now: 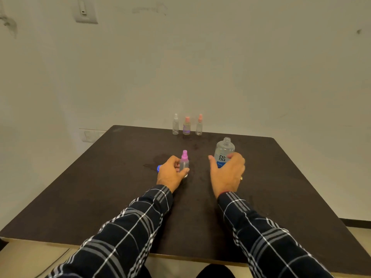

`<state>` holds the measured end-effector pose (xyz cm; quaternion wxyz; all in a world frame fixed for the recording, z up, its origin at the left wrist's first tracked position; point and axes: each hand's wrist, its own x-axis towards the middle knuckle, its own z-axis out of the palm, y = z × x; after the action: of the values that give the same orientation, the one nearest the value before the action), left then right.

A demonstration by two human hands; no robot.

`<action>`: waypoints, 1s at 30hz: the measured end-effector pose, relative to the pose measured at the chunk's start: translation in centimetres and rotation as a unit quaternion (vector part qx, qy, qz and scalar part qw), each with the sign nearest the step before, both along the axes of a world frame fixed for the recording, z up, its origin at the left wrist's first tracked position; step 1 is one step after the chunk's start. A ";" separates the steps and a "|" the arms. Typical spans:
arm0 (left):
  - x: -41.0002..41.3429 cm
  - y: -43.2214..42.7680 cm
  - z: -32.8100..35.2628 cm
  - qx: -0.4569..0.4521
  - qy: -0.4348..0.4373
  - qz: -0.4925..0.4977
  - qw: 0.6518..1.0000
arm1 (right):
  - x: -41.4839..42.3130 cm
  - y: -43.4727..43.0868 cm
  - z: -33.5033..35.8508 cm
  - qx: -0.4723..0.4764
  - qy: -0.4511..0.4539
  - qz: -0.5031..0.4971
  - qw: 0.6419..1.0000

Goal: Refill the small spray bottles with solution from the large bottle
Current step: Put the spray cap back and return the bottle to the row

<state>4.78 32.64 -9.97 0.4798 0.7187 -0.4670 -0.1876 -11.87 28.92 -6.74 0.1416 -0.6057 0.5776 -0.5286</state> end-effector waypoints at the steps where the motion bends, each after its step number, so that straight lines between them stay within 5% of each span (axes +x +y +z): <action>1: 0.0 -0.1 0.0 0.000 -0.005 0.000 1.000 | -0.5 -0.5 -0.1 0.035 -0.006 -0.004 0.999; 7: -0.2 -2.2 0.5 0.012 -0.030 -0.016 0.999 | -2.2 -4.4 -0.4 0.180 -0.116 0.128 0.968; 30: -0.9 -25.3 3.5 -0.036 -0.125 -0.106 0.986 | -2.9 -6.8 -2.1 0.155 -0.047 0.155 0.975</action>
<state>3.86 7.31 -6.45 0.4206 0.6652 -0.6032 -0.1296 -14.74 22.13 -8.82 0.3407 -0.6330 0.5444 -0.4322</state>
